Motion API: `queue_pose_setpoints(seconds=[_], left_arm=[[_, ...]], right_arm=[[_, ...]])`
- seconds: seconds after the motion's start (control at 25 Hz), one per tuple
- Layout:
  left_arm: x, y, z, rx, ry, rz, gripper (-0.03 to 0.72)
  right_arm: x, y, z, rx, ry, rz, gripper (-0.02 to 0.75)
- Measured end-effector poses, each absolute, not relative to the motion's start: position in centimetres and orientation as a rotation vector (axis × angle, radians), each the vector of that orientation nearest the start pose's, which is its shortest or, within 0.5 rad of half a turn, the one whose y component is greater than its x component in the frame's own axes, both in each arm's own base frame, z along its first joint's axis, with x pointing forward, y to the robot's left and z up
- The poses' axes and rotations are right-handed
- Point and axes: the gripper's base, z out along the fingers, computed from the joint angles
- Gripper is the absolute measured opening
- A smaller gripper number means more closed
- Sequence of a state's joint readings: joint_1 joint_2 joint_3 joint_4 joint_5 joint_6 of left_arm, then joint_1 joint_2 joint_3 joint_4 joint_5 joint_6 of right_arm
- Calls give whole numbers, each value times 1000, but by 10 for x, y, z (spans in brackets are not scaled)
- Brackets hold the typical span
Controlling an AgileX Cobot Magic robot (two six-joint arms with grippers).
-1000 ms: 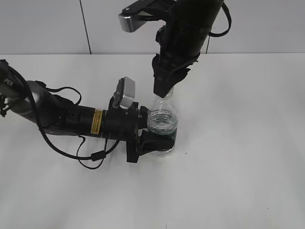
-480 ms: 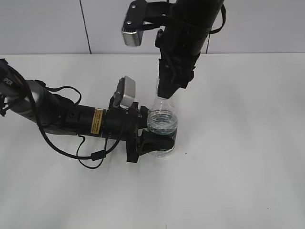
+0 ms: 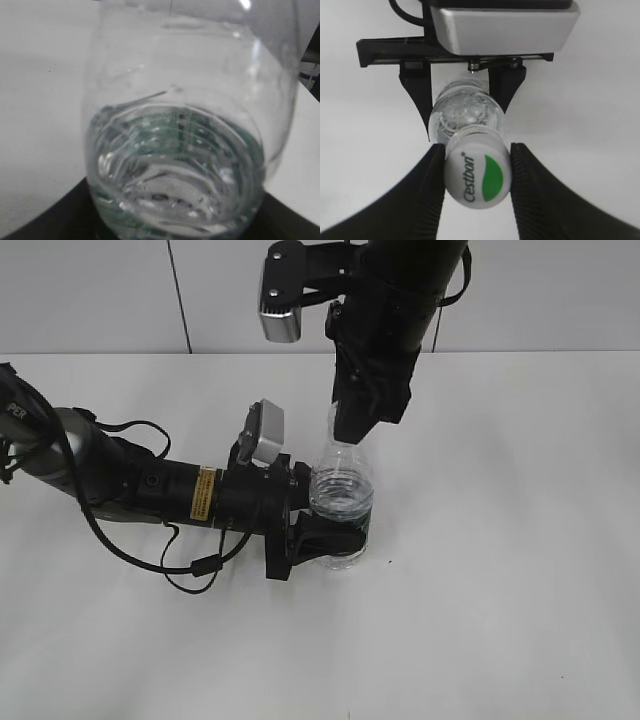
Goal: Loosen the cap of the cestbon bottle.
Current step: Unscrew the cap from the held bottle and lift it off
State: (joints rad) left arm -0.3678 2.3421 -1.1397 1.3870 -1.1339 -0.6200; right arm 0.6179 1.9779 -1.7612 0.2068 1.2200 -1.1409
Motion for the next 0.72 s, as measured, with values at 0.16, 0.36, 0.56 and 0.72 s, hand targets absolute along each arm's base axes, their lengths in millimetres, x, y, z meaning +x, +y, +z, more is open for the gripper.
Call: queue_pose_setpoints(seconds=[0.16,0.36,0.56,0.72], left_arm=[[330,-214,55,1352,1558,-1144,413],[330,-214,55,1355,1557,-1145,413],[330,-214,55,1358,1556,-1144,413],[330,-214,55,1358,1555,-1144,413]], right_arm=[[330,256,275,-2161,1872,189,295],[327,253,288,-2143,1847,170,294],[328,254,292,-2086,1895,175,294],[330,249,294,-1950,2043,172,294]])
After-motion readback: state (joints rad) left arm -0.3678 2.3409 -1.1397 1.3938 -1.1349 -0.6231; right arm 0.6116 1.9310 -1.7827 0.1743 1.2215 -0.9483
